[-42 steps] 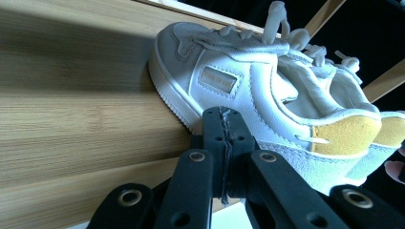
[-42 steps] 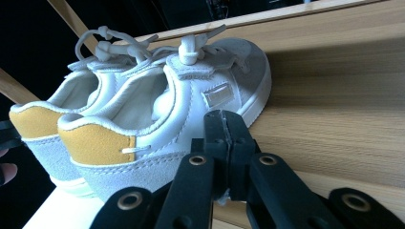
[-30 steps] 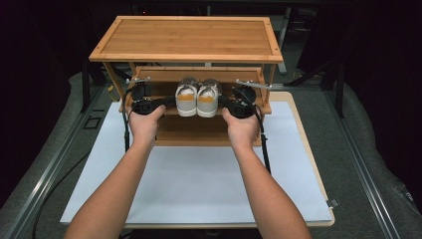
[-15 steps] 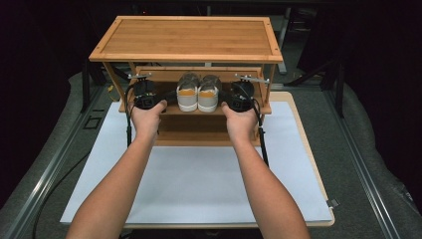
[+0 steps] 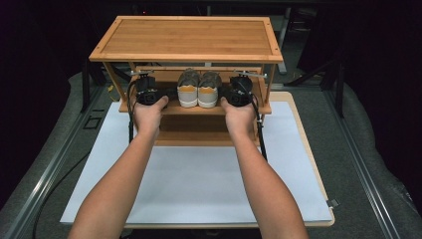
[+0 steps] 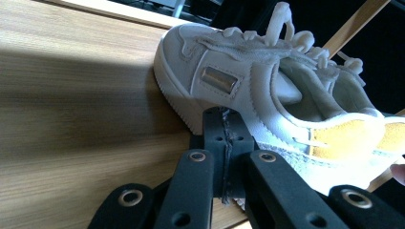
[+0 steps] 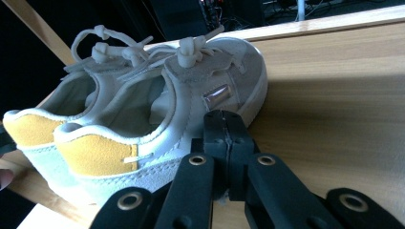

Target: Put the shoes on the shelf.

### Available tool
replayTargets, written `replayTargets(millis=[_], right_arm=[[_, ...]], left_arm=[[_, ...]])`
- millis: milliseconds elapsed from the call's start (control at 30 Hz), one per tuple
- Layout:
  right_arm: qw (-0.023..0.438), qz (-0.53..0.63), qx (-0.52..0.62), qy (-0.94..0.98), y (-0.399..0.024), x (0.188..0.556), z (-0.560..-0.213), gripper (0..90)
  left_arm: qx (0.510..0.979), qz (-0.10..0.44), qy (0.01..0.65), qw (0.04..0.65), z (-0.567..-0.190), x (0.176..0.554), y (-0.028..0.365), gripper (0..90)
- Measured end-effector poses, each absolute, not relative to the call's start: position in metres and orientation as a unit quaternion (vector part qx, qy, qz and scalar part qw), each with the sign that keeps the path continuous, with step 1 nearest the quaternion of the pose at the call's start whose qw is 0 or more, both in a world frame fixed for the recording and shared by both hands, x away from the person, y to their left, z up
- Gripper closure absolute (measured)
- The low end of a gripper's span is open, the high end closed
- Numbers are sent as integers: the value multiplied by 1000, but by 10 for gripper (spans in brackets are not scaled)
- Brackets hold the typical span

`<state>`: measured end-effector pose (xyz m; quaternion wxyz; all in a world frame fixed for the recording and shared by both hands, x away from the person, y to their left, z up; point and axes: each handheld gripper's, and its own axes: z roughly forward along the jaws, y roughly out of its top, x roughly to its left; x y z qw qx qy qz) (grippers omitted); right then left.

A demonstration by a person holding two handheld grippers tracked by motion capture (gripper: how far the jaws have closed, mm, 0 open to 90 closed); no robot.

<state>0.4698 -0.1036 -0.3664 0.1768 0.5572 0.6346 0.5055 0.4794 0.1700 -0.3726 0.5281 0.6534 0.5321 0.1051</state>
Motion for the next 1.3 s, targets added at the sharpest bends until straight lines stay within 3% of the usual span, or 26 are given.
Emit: replayTargets(millis=[800, 1300], right_arm=[[189, 494, 567, 632, -101, 473, -366, 900], [193, 509, 519, 659, -97, 424, -364, 900]], left_arm=[[653, 98, 527, 535, -375, 481, 173, 899], [672, 103, 483, 552, -371, 436, 180, 897]])
